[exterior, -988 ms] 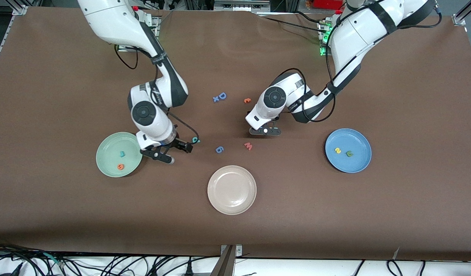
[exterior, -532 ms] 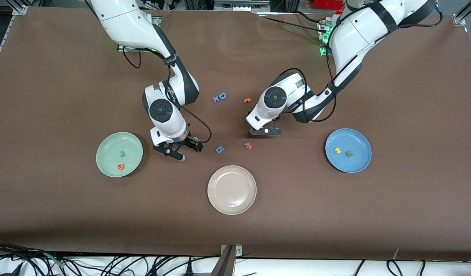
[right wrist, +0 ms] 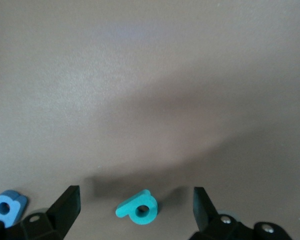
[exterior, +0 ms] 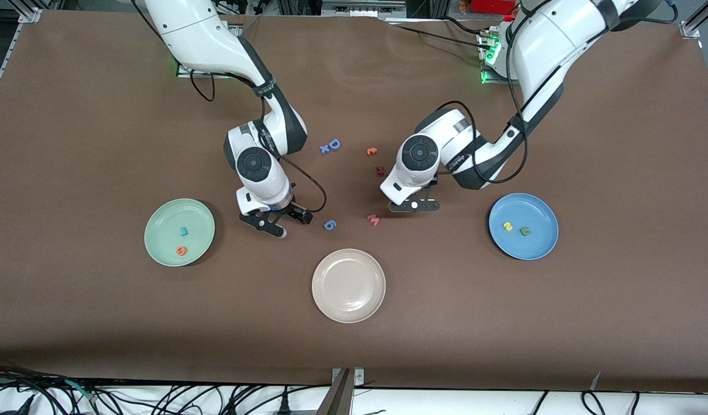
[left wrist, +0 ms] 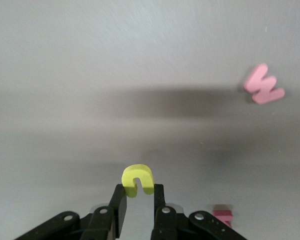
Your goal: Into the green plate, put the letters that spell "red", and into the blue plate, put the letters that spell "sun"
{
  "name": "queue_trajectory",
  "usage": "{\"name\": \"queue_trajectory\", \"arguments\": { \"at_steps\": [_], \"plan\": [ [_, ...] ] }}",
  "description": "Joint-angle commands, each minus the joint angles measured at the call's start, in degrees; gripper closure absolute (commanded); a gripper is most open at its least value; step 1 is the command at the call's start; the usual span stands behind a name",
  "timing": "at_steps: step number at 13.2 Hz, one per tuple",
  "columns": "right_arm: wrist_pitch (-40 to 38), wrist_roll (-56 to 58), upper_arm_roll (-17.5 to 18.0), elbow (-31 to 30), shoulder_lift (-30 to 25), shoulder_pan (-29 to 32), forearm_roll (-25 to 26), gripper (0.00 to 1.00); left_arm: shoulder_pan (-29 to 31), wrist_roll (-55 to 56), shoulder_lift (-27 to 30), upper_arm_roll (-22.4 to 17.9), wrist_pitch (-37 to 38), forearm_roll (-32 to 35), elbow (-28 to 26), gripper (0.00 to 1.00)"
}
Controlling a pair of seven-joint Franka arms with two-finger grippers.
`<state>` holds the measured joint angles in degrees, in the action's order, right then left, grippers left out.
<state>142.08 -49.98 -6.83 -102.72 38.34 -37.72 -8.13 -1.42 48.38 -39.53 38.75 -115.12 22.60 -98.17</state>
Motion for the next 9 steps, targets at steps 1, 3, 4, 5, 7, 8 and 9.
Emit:
{"name": "queue_trajectory", "arguments": {
  "at_steps": [1,3,4,5,7,8,9],
  "plan": [
    [1.0,-1.17,0.32,1.03,1.12,-0.16,-0.49,0.01,3.25,-7.57,0.6,0.1,5.76,1.83,3.67,0.93],
    [1.0,-1.78,0.41,1.03,1.12,-0.16,-0.4,0.06,7.38,-13.47,1.12,-0.16,6.22,1.92,4.12,0.93],
    [1.0,-2.31,0.41,1.03,1.12,-0.16,-0.4,0.13,9.92,-16.36,1.13,-0.17,6.31,1.92,4.12,0.92],
    [1.0,-2.4,0.41,1.03,1.12,-0.16,-0.48,0.2,12.73,-19.0,1.13,-0.17,6.92,1.84,3.95,0.91],
    [1.0,-2.14,0.5,1.03,1.12,-0.07,-0.48,0.39,16.52,-23.75,1.13,-0.17,10.86,1.92,3.51,0.91],
    [1.0,-2.22,0.67,1.03,1.12,-0.07,-0.49,0.45,18.36,-26.3,1.13,-0.25,11.66,1.92,3.16,0.91],
    [1.0,-2.23,0.85,1.03,1.12,-0.07,-0.57,0.51,20.82,-29.54,1.13,-0.25,12.36,1.92,2.98,0.91]
  ]
}}
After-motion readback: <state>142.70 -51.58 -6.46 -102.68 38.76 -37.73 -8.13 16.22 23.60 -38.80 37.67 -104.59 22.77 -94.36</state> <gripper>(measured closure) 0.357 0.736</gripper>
